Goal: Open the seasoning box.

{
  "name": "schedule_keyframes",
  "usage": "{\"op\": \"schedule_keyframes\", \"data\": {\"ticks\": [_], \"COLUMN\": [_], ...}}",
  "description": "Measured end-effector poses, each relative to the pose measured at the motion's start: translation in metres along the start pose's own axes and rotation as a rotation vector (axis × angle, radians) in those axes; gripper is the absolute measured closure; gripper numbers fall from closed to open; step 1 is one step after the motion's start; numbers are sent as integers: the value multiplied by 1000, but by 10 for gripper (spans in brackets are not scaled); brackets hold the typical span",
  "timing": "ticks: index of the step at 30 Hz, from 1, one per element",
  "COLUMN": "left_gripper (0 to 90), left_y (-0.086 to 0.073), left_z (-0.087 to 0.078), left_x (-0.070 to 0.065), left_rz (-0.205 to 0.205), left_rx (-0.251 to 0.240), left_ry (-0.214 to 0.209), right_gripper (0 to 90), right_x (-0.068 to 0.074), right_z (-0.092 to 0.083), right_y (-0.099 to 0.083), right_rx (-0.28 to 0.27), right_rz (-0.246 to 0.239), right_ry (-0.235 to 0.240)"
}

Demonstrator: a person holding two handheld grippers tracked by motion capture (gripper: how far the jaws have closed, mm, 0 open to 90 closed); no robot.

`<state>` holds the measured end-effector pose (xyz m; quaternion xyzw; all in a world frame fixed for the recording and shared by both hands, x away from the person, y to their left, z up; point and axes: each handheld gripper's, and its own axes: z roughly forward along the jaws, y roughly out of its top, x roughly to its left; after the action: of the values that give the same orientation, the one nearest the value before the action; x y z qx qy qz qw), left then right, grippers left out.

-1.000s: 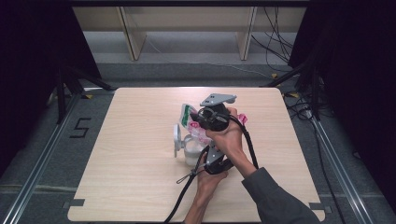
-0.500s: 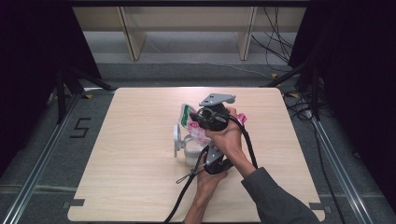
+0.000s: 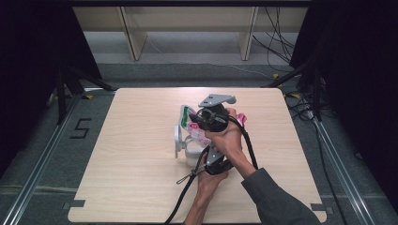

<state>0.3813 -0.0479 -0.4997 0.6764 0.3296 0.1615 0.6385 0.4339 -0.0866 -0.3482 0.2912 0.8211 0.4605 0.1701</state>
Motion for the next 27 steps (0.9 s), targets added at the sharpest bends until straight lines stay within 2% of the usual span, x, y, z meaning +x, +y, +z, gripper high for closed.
{"op": "schedule_keyframes", "data": {"ticks": [2,3,4,7,8,9,10,11,13,14,15,16,17,18,19,20,21,22,23,24,26,27], "left_gripper": [741,741,741,741,740,740,740,740,740,740,740,739,739,739,739,739,739,739,738,738,738,738], "left_y": [0,0,0,1,0,0,0,1,1,0,0,0,1,0,0,0,0,0,1,1,0,1], "left_z": [0,0,-2,-2,1,1,-2,-3,-2,0,1,1,-1,0,0,1,0,-1,-3,-3,1,-2], "left_x": [1,1,3,2,-1,1,3,2,2,-1,-1,2,1,-1,-1,0,3,0,2,2,-2,3], "left_rz": [35,28,68,43,-5,34,77,58,52,4,-2,66,50,13,-1,7,68,23,52,55,-12,68], "left_rx": [23,20,51,37,-3,-1,50,47,37,-2,-10,17,27,8,-5,-2,21,19,40,38,-15,45], "left_ry": [8,5,-1,-7,1,-13,-15,-7,-4,0,-24,-19,-22,-3,0,-19,-20,-8,-11,-10,2,-29], "right_gripper": [900,900,900,900,900,900,900,900,900,900,900,900,900,900,900,900,900,900,900,900,900,900], "right_x": [1,1,0,0,0,2,1,1,1,1,2,2,2,1,2,2,2,2,2,2,1,2], "right_z": [1,2,0,0,1,2,1,2,0,0,1,1,3,1,2,2,1,2,2,2,2,2], "right_y": [0,0,0,0,0,-1,0,-1,0,0,-1,-1,-1,-1,-1,-1,-1,-1,0,0,0,0], "right_rx": [22,11,19,13,19,12,26,15,19,10,8,27,14,29,7,7,24,26,28,21,15,25], "right_rz": [-10,-11,-5,0,-7,-5,-12,-7,8,0,-8,-14,-25,-4,6,1,-8,-3,-6,-5,-21,-8], "right_ry": [0,-2,6,7,7,-1,1,-2,7,6,5,7,-4,6,0,3,9,6,5,7,9,4]}}
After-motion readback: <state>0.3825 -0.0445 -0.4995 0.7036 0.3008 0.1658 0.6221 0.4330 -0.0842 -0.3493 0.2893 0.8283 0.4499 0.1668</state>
